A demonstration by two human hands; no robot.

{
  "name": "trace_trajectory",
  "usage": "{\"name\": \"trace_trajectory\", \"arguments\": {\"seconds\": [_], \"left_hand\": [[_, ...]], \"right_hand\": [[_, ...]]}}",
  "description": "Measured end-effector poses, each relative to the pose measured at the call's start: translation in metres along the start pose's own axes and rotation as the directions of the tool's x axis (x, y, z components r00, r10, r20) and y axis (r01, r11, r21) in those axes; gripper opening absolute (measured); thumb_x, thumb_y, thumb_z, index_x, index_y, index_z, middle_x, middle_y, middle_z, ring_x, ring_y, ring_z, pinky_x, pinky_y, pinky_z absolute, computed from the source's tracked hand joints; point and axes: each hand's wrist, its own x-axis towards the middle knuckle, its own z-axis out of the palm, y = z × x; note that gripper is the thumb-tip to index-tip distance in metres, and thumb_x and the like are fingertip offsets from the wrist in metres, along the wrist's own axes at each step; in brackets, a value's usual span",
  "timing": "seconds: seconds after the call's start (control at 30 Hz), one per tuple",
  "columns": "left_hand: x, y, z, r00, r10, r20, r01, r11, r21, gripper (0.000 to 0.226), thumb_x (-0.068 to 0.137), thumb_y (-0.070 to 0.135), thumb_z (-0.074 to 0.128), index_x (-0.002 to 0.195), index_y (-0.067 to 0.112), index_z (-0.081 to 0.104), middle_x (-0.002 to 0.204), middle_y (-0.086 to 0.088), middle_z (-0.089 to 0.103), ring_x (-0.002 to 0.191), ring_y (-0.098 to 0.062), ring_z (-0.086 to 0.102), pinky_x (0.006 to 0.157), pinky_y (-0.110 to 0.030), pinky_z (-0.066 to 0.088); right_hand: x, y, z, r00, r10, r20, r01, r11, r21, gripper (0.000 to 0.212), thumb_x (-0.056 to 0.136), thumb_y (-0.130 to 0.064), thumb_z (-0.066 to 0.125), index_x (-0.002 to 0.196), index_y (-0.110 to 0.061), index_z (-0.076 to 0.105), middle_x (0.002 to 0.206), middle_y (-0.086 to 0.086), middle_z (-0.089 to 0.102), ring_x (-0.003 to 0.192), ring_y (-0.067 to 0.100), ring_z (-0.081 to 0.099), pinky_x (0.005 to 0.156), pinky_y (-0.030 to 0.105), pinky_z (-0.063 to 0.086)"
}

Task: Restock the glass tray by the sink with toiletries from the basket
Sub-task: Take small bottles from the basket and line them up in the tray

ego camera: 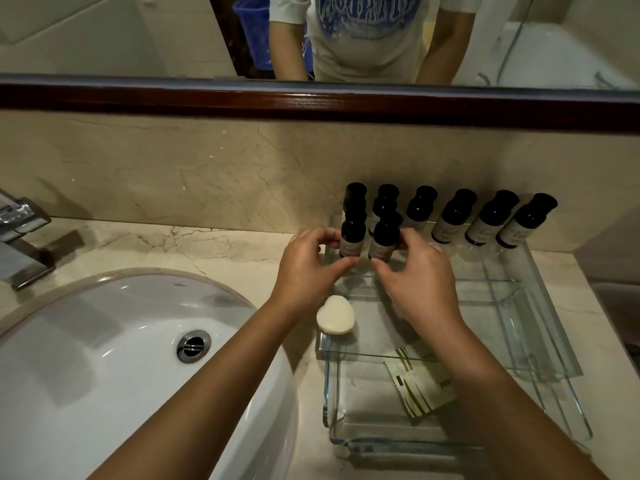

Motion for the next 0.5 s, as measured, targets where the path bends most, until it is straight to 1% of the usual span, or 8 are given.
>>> {"name": "trace_trajectory", "arguments": {"seconds": [0.17, 0.23, 0.33, 0.43, 0.5], "left_hand": [[0.0010, -0.0013, -0.0002, 1.000, 0.019, 0.001, -0.019, 1.000, 0.015, 0.035, 0.076, 0.025, 0.076, 0.108, 0.020, 0.063, 0.103, 0.006, 0.061, 0.100, -0.008, 0.053, 0.085, -0.018, 0.040], [0.0014, -0.0018, -0.0004, 1.000, 0.025, -0.002, -0.025, 1.000, 0.016, 0.035, 0.076, 0.025, 0.076, 0.108, 0.020, 0.064, 0.102, 0.007, 0.061, 0.101, -0.009, 0.053, 0.084, -0.016, 0.041], [0.0017, -0.0028, -0.0007, 0.999, 0.035, 0.001, -0.035, 0.999, 0.018, 0.034, 0.076, 0.025, 0.076, 0.108, 0.020, 0.065, 0.103, 0.005, 0.062, 0.102, -0.010, 0.054, 0.084, -0.016, 0.041], [0.0013, -0.0022, -0.0012, 0.999, 0.037, 0.001, -0.037, 0.999, 0.017, 0.034, 0.077, 0.025, 0.075, 0.108, 0.020, 0.065, 0.104, 0.004, 0.062, 0.104, -0.011, 0.054, 0.087, -0.020, 0.041], [0.0011, -0.0016, -0.0013, 0.999, 0.035, -0.001, -0.035, 0.999, 0.013, 0.034, 0.077, 0.024, 0.075, 0.109, 0.019, 0.065, 0.103, 0.004, 0.062, 0.104, -0.011, 0.053, 0.088, -0.021, 0.041]], "right_hand": [[-0.0015, 0.0003, 0.0009, 1.000, 0.022, -0.009, -0.022, 1.000, 0.016, 0.040, 0.083, -0.024, 0.067, 0.120, -0.017, 0.054, 0.112, 0.003, 0.063, 0.116, 0.021, 0.048, 0.078, 0.025, 0.038], [-0.0036, 0.0005, 0.0018, 1.000, 0.023, -0.019, -0.022, 0.999, 0.023, 0.042, 0.082, -0.022, 0.068, 0.121, -0.015, 0.053, 0.117, 0.003, 0.061, 0.117, 0.022, 0.049, 0.084, 0.029, 0.042], [-0.0058, -0.0015, 0.0032, 0.999, 0.032, -0.030, -0.033, 0.999, -0.008, 0.050, 0.080, -0.027, 0.071, 0.123, -0.011, 0.051, 0.125, 0.006, 0.052, 0.118, 0.023, 0.047, 0.093, 0.032, 0.042], [-0.0030, -0.0045, 0.0030, 0.998, 0.067, -0.021, -0.068, 0.997, -0.046, 0.056, 0.078, -0.035, 0.072, 0.122, -0.008, 0.051, 0.125, 0.008, 0.049, 0.117, 0.024, 0.048, 0.094, 0.033, 0.042], [-0.0003, -0.0060, 0.0030, 0.997, 0.069, -0.023, -0.070, 0.995, -0.071, 0.051, 0.080, -0.036, 0.071, 0.118, -0.007, 0.054, 0.122, 0.008, 0.051, 0.114, 0.025, 0.050, 0.090, 0.034, 0.044]]}}
